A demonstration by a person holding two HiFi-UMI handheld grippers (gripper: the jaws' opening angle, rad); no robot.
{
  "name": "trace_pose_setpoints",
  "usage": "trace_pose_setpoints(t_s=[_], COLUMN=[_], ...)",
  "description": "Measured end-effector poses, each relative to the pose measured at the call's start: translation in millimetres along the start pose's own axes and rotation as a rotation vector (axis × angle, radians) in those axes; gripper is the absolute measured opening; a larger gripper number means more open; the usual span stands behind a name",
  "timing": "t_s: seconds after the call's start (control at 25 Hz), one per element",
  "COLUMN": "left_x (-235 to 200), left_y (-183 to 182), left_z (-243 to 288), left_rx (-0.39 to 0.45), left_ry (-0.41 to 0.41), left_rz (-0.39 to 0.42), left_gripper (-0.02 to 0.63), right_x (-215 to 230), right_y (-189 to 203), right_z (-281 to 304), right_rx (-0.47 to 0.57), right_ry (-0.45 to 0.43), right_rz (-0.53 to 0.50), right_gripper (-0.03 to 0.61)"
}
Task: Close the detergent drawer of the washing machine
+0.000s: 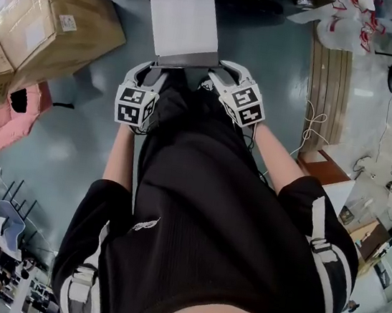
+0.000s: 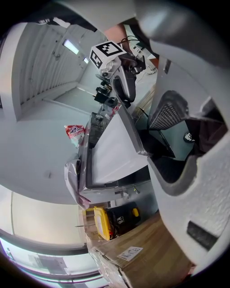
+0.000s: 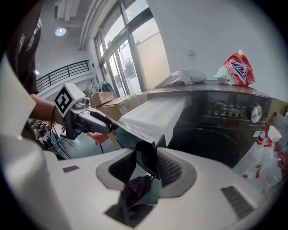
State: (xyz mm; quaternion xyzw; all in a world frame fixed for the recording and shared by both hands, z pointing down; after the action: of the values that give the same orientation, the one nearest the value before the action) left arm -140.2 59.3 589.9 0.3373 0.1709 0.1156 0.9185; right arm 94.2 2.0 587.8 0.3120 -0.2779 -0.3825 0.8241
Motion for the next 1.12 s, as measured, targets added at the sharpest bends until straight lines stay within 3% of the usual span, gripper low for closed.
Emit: trace_pose_setpoints(t_s=[1.12], left_x=[0], left_y=[-18], left_z=[0], left_rx=[0.013], left_ry=[-0.033], left_rz=[0.000], left_gripper=[0.187], right_x=[11], right_y=[-13], right_z=[2], right_rx=[0.020], right_ry=[0.019], right_rz=[-0.009], right_gripper=[0.149])
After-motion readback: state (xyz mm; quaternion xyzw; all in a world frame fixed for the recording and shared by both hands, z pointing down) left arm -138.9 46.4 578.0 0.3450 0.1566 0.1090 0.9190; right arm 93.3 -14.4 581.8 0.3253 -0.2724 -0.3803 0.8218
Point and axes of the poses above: the fingertips, and each gripper's own axes: z forward along the fingers, x to its right, y out of its underside, the point moved 8 cm from there along -z, backward along the fingers, and after that the axes turned 1 degree about -x, right-handed, at the moved point
